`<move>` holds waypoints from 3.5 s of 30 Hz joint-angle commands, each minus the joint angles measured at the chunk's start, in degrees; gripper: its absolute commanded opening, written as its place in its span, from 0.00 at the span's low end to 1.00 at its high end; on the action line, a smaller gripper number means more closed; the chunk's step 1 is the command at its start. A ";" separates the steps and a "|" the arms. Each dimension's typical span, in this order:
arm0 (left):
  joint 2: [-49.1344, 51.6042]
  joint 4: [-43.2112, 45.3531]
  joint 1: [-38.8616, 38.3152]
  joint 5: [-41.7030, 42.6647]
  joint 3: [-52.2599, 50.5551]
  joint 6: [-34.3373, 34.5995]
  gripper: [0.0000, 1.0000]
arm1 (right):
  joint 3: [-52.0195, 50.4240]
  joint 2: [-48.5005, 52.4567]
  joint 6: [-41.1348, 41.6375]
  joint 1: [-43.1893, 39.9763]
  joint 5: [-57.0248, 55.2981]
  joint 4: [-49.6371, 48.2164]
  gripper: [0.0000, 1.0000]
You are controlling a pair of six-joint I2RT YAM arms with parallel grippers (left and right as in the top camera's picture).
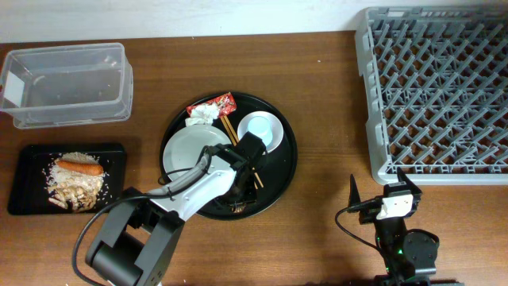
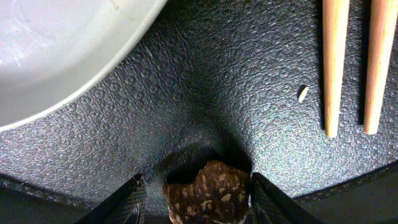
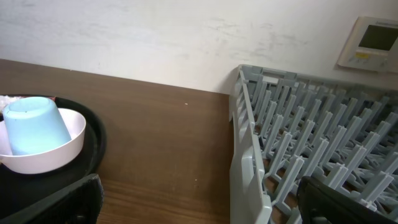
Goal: Sort waste into correct bins and load items into the dishwasher rack
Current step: 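Reach to the brown food piece and grasp it with the left gripper, then carry the brown piece left and drop it onto the black tray, then move the left gripper back over the white tissue on the round tray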
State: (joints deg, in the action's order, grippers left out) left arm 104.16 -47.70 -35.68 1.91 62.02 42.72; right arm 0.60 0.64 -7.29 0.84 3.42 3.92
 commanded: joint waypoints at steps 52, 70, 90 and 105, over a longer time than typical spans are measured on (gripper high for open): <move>0.83 -14.88 37.62 -1.95 28.70 -11.56 0.36 | -0.28 -0.33 0.24 -0.20 -0.50 0.39 0.98; 1.07 -9.09 70.71 -1.95 22.86 -10.86 0.36 | -0.28 -0.33 0.24 -0.20 -0.50 0.39 0.98; 1.16 -9.16 70.55 14.60 22.38 -13.99 0.62 | -0.28 -0.33 0.24 -0.20 -0.50 0.39 0.98; 1.40 3.74 42.23 6.64 22.38 -20.55 0.62 | -0.28 -0.33 0.24 -0.20 -0.50 0.39 0.98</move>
State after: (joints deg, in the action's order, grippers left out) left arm 104.75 -48.21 12.36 17.43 84.88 23.94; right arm 0.60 0.64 -7.31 0.84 3.42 3.92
